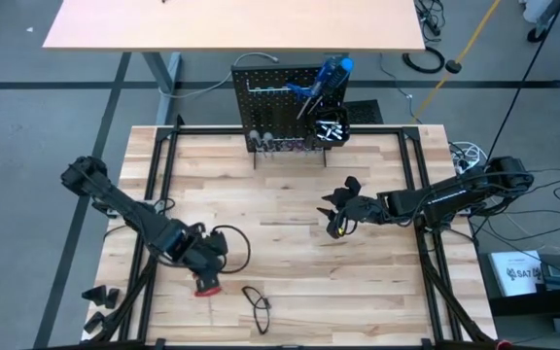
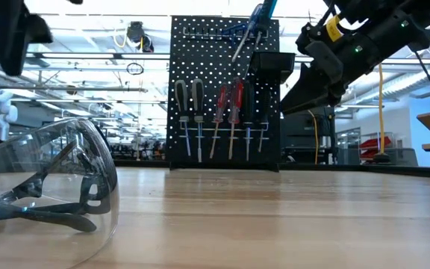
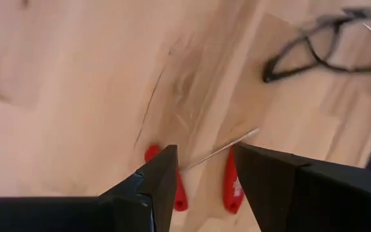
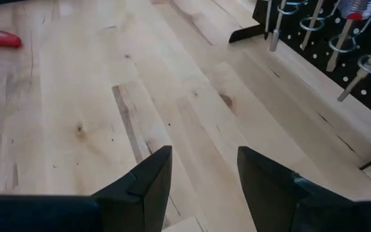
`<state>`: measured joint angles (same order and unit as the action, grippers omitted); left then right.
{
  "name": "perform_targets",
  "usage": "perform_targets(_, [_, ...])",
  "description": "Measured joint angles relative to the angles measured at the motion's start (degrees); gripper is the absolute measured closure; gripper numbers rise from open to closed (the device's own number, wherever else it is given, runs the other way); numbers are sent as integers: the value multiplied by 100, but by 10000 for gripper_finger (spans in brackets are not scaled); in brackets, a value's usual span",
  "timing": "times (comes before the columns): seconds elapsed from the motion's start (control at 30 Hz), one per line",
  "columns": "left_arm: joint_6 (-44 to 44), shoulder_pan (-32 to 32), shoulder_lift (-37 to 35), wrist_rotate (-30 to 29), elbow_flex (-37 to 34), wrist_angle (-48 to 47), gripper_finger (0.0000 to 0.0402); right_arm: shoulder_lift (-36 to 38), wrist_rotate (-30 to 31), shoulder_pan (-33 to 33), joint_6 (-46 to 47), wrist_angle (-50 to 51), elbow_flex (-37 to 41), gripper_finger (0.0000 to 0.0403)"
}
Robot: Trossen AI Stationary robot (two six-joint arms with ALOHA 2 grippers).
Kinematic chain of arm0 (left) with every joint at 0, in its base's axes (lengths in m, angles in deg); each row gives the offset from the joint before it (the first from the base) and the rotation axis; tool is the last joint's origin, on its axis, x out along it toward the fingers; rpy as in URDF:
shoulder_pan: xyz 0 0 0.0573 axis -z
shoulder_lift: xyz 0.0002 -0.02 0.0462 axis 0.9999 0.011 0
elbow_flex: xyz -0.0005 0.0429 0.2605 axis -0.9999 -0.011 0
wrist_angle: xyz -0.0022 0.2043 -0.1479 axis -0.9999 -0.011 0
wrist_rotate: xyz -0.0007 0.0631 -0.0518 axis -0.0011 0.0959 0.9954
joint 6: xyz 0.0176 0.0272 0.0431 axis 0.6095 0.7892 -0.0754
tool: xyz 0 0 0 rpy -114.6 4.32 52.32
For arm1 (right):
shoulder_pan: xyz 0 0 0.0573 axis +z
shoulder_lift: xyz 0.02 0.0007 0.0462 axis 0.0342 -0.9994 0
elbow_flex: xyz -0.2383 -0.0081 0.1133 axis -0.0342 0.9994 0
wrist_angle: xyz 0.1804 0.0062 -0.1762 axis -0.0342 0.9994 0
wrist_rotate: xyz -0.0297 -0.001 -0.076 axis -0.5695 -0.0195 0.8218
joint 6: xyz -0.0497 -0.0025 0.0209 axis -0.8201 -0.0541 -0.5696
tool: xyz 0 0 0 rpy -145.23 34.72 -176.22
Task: Hang tools onto peg board
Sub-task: Hang the allen wrench on the pegboard
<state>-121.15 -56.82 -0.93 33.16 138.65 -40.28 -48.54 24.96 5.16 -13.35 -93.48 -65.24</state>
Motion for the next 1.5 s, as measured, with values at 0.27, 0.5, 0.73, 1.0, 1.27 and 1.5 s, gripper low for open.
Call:
perform_targets(0.27, [1587, 219, 721, 182, 0, -14, 242, 0, 0, 0, 12, 0, 0, 232])
perform_targets(0.5, [4027, 653, 1534, 586, 0, 44, 242, 0, 0, 0, 160, 7, 0, 232])
perform_targets(0.73, [4853, 788, 2052, 513, 0, 89, 242, 0, 13, 0, 149, 11, 0, 232])
perform_targets(1.0, [5250, 763, 2201, 329, -14, 122, 242, 0, 20, 0, 146, 12, 0, 232])
perform_targets(1.27, [5287, 637, 2105, 495, -843, 1139, 250, 0, 15, 13, 149, 39, 0, 232])
perform_targets(1.5, [5487, 630, 1965, 484, -923, 1188, 360, 0, 40, 11, 146, 39, 0, 232])
